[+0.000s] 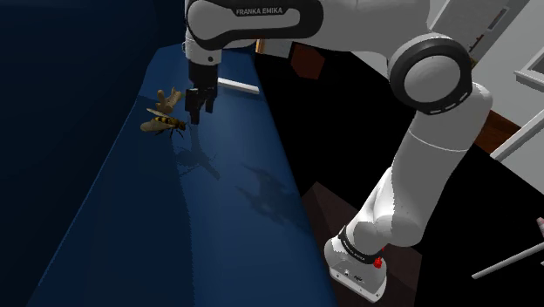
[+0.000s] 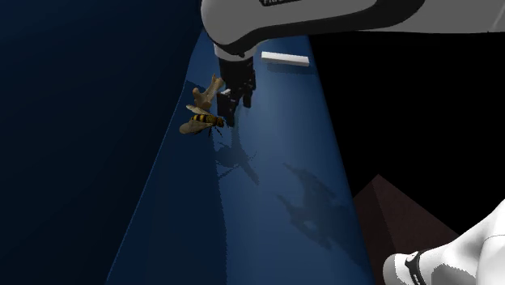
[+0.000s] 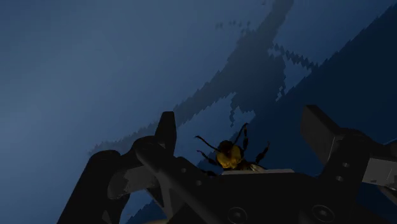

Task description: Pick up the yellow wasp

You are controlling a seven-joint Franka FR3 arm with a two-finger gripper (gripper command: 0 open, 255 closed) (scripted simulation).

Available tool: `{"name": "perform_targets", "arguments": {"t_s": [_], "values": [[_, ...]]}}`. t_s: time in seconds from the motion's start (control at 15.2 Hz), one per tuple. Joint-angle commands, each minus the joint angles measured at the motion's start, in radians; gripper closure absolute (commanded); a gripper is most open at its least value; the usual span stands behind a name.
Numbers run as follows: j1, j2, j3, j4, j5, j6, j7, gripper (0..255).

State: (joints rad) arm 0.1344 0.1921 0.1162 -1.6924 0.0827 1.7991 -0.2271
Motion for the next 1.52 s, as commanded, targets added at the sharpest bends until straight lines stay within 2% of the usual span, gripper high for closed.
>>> {"name": "perform_targets", "arguments": {"t_s": [0.0,0.2,0.79,0.86,1.45], "values": [[0.011,0.084,0.007,0.103,-0.013,-0.012,-0.004,0],[0.031,0.185,0.016,0.234,-0.031,-0.032,-0.005,0],[0.031,0.199,0.014,0.152,-0.031,0.063,-0.011,0],[0.030,0.199,0.014,0.153,-0.031,0.062,-0.012,255],[0.031,0.199,0.014,0.152,-0.031,0.063,-0.011,255]]}}
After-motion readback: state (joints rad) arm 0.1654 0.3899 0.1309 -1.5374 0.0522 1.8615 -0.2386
